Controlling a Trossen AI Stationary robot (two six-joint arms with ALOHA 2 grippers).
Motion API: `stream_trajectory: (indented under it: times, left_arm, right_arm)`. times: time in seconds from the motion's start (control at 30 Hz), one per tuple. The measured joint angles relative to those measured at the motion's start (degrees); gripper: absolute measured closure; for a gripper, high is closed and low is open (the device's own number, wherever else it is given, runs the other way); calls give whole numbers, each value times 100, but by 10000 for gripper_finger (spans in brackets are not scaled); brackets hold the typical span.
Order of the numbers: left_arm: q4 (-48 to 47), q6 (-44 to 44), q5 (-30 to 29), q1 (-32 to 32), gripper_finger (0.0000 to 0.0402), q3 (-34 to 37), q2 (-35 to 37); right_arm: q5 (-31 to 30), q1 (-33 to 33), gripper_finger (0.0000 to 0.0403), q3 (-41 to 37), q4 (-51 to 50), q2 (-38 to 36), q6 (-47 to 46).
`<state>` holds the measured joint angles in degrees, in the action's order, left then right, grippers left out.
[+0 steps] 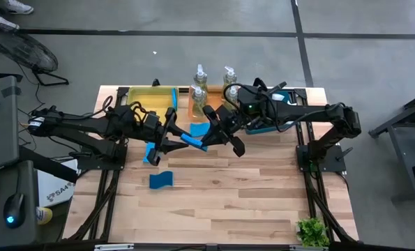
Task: Pick & Place Kitchen Sink Supplies
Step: Put the blue sponge into the yellow bin
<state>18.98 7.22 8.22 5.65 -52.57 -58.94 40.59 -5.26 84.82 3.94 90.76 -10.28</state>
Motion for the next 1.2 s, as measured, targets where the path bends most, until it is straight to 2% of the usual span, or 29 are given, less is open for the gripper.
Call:
stream_trajectory:
  times: [0.33, 0.6, 0.77, 0.97, 1.2]
  left_arm:
    - [-63, -314, -84, 0, 389, 2, 1]
    - [-101, -338, -280, 0, 393, 2, 7]
    - [-160, -399, -599, 0, 392, -1, 9]
    - [-533, -408, -1259, 0, 395, -3, 92]
    - [-1113, -471, -2177, 3, 397, 7, 326]
  right_arm:
    - [-55, -2, 403, 0, -70, 44, -20]
    - [-146, -12, 390, -2, -79, 44, -175]
    - [-105, -114, 337, -7, -101, 27, -455]
    - [-218, -283, 262, -15, -321, -99, -496]
    - [-654, -449, 225, -13, -636, -368, -364]
